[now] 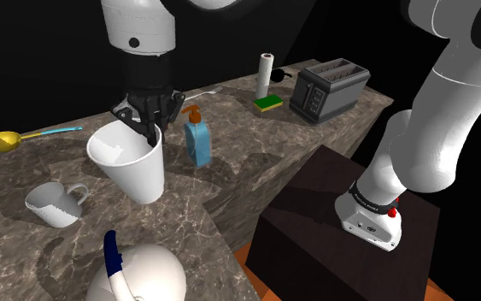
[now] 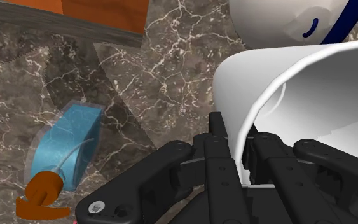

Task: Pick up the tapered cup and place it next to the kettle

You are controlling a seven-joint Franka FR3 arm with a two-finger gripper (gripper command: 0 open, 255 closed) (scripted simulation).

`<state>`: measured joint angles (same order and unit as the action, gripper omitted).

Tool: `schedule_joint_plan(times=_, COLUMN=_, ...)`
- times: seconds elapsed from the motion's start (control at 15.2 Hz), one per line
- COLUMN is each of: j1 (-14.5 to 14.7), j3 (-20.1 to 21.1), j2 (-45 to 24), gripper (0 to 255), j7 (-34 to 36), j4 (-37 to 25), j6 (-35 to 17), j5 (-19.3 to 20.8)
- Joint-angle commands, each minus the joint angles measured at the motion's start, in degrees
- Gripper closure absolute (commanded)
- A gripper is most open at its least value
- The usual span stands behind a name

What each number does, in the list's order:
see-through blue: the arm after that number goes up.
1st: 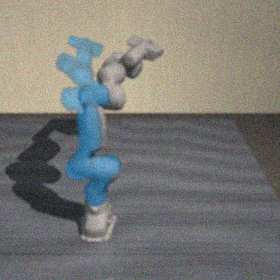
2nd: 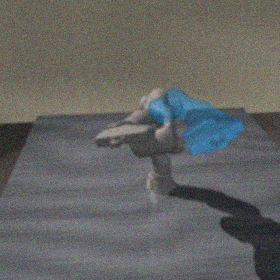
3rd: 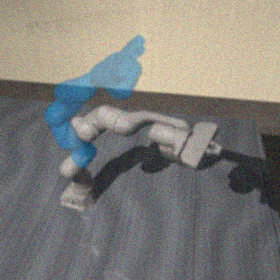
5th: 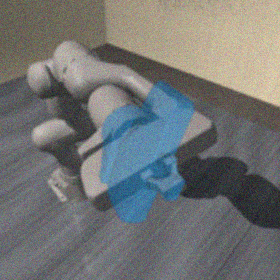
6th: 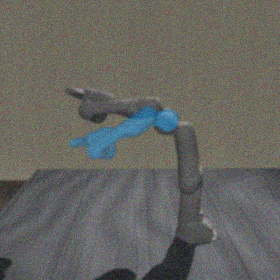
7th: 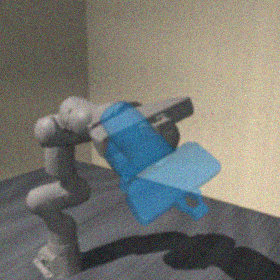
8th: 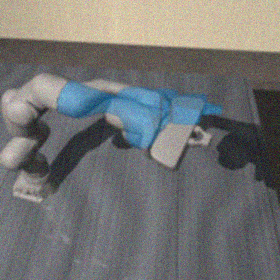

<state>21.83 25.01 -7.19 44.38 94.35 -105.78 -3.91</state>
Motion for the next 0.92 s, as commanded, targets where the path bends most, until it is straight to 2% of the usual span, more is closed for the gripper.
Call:
schedule_joint_plan(times=0.0, j1=-0.13, j3=-0.07, j2=0.25, gripper=255, j7=-0.34, j4=1.9, j6=-1.71, j5=-0.17)
schedule_joint_plan(times=0.86, j1=-0.05, j3=-0.14, j2=-1.01, gripper=255, j7=-0.95, j4=10.44, j6=-11.38, j5=0.11)
